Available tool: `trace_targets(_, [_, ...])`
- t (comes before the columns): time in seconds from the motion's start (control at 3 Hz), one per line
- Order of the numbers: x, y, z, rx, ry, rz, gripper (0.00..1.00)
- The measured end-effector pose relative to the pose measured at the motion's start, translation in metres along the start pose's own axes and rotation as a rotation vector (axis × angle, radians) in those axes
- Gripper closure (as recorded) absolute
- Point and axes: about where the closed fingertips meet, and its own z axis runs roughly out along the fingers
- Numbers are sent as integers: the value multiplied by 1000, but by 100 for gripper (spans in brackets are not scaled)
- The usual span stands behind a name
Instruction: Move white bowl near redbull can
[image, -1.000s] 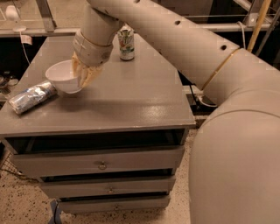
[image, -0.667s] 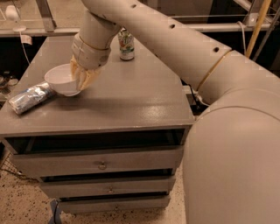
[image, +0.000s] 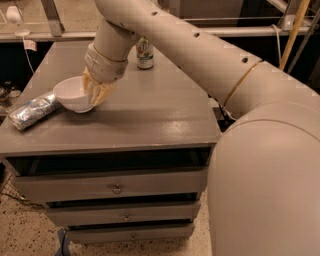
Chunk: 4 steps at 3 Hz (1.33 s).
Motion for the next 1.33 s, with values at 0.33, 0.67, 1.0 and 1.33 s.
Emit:
trace_targets(0.33, [7,4,1,7,-1,18,100])
trace_targets(0.67, [7,4,3,5,-3,18,85])
trace_targets(1.0, [6,4,5,3,-5,17,61])
trace_targets(1.33, [6,4,8,1,-7,16,38])
